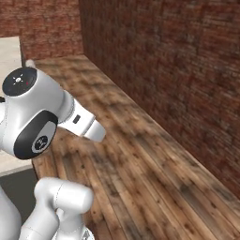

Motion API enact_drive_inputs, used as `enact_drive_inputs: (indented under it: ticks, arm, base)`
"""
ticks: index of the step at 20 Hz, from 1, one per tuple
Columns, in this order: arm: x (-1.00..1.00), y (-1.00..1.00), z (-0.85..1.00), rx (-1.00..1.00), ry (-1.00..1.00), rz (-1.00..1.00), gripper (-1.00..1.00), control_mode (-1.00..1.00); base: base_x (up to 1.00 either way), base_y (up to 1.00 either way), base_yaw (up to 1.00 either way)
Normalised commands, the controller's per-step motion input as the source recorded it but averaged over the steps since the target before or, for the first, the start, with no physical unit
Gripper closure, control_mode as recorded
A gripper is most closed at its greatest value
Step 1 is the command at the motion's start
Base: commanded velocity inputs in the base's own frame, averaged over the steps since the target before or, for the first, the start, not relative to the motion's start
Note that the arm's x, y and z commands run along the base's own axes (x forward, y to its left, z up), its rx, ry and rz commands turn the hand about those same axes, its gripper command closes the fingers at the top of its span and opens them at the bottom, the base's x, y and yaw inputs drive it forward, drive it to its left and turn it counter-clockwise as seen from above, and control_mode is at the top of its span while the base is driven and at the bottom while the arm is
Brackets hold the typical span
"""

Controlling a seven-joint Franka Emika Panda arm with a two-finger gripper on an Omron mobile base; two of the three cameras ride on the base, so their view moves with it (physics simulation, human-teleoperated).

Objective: Place the large bottle from the dining counter next to the other large bottle outside the sink, and place the small bottle from the dining counter next to the other small bottle inside the sink.

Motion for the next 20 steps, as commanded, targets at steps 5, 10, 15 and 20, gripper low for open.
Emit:
enact_drive_inputs:
  ticks: [5,10,15,20]
  arm:
    - [0.0,0.0,0.0,0.0,0.0,0.0,-1.0,1.0]
    - [0.0,0.0,0.0,0.0,0.0,0.0,-1.0,1.0]
    - [0.0,0.0,0.0,0.0,0.0,0.0,-1.0,1.0]
    - [0.0,0.0,0.0,0.0,0.0,0.0,-1.0,1.0]
  base:
    - [-0.13,0.0,0.25]
    - [-0.13,0.0,0.25]
    - [-0.13,0.0,0.25]
    - [-0.12,0.0,0.25]
